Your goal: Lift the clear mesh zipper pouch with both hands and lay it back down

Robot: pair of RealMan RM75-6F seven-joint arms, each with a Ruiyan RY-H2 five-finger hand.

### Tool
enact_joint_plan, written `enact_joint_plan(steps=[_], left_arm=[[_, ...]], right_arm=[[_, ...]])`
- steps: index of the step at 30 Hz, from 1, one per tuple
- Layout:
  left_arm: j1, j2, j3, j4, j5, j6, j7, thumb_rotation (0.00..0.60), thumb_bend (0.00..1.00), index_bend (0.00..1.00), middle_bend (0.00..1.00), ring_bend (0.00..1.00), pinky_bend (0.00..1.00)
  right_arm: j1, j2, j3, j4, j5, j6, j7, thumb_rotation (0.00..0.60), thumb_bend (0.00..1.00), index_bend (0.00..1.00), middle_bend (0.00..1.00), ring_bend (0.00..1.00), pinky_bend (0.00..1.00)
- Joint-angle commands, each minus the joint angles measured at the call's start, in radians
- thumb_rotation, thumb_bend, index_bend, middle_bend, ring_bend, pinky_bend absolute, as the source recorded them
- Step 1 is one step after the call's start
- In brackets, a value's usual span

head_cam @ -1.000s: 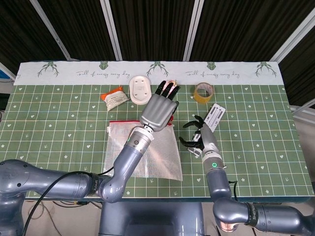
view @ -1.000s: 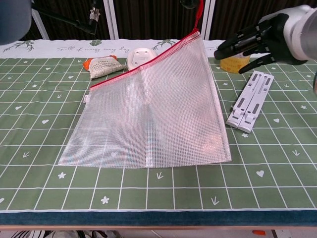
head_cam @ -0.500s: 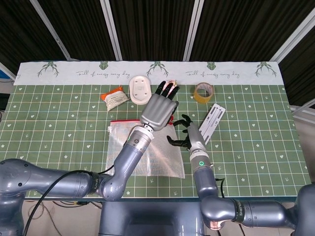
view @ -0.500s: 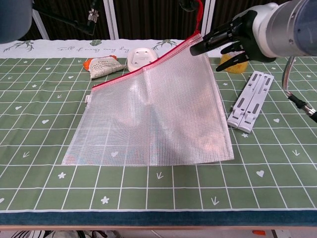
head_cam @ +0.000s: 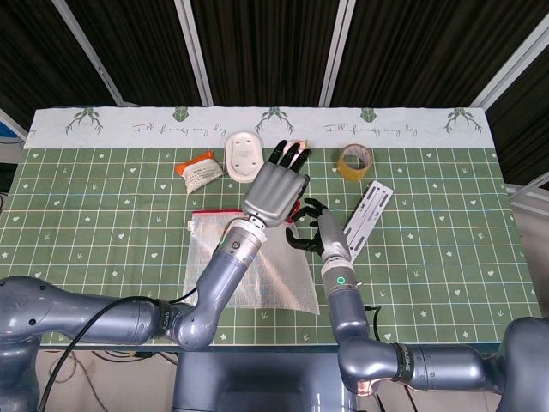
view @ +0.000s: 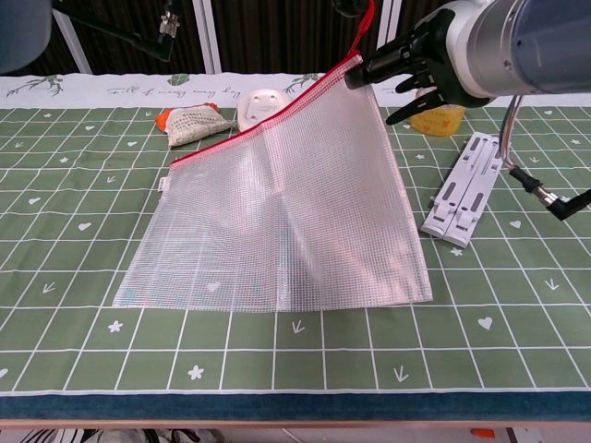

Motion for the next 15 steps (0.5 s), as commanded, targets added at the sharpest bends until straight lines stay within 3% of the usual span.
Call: enact_joint_plan(steps=[1,12,15], left_arm=[[-0.002,0.002,0.003,-0.004,-0.001,0.003,0.0,0.6,0.47,0.61,0.09,0.0,0.0],[-0.01,0.005,0.006,-0.016,-0.008,0.018,-0.004,0.6,0.47,0.61,0.09,0.0,0.0],[-0.011,0.007,0.007,-0.019,-0.009,0.02,-0.004,0.6,0.47,0.61,0.09,0.0,0.0]], right_arm=[[-0.002,0.001,0.002,-0.002,0.001,0.001,-0.001,0.6,0.48,0.54,0.15,0.0,0.24],[-0.011,0.006,0.017,-0.013,0.001,0.003,-0.002,0.6,0.49,0.54,0.14,0.0,0.24],[-0.013,0.009,0.016,-0.014,0.002,0.002,-0.004,0.6,0.5,0.59,0.15,0.0,0.24]])
